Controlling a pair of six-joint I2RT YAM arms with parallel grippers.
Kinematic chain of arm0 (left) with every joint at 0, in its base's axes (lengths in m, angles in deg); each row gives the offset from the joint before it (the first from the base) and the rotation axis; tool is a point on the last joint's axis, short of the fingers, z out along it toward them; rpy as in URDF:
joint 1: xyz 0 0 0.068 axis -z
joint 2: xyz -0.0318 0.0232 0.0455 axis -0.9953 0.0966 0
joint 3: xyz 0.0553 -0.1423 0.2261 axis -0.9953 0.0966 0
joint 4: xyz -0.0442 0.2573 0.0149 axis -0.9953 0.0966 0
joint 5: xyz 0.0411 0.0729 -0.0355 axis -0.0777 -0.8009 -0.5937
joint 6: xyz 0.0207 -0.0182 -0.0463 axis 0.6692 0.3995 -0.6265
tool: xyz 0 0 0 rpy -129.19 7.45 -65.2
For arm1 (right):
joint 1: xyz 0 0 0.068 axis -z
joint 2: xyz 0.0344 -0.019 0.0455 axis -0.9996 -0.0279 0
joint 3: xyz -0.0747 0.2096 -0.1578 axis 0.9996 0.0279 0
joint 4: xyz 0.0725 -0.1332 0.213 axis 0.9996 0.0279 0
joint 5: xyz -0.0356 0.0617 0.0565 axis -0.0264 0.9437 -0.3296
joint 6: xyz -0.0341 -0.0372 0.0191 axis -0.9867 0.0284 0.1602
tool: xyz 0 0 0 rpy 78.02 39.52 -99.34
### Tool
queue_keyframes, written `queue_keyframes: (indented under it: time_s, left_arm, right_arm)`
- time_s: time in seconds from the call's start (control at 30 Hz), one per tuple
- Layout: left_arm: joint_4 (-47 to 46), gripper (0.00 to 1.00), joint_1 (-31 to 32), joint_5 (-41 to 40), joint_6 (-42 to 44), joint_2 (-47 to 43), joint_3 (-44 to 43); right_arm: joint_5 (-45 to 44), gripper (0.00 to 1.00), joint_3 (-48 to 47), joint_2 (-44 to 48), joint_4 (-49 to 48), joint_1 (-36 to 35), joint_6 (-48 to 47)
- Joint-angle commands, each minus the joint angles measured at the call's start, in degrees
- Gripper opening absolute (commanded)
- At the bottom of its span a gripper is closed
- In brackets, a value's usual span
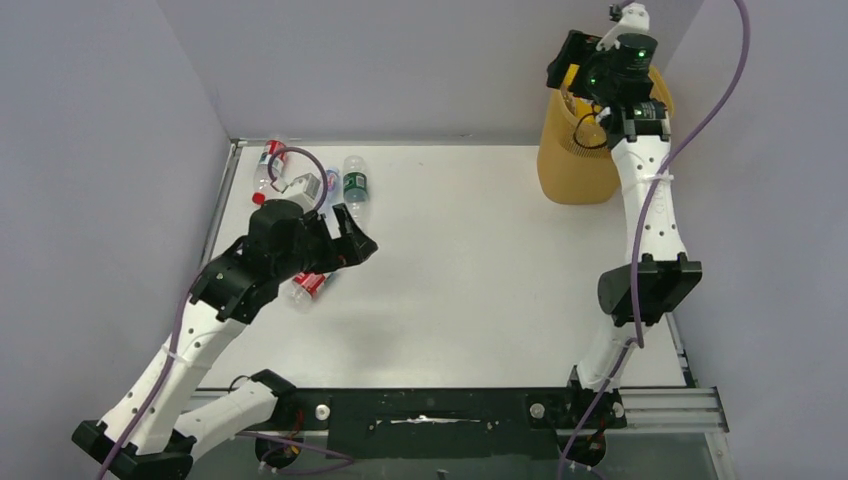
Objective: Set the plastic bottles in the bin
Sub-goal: Pick up the plastic bottle at the center of the board.
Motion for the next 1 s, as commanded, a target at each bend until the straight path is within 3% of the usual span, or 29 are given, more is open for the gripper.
queue_keyframes:
  time_s: [0.0,0.23,0.43,0.7,0.97]
  left_arm:
    - [4.4,0.88,-0.4,-7.8,3.3,3.3,-1.1]
    - [5.2,0.89,-1.8,-19.0,6.5,13.2,-1.1]
    - [3.3,0.90,-6.9,-22.8,10.6,20.3,-1.3]
    - [-0.4,0.91,-14.6,-21.2,18.2,27.6,0.2]
    - [-3.9,0.91,-15.6,-16.4,21.2,36.5,1.8]
  right_arm:
    - [-3.0,0.87,4.4,9.8,-0.6,-8.3,-3.0]
    - [-5.7,0.87,20.0,18.8,-1.3,-19.4,-1.7]
    - [-6.2,0.86,31.5,24.9,-1.8,-26.1,0.8]
    - [-6.7,0.86,44.5,32.8,-3.4,-30.6,4.1]
    - [-7.9,0.86,47.9,36.6,-2.0,-31.9,4.5]
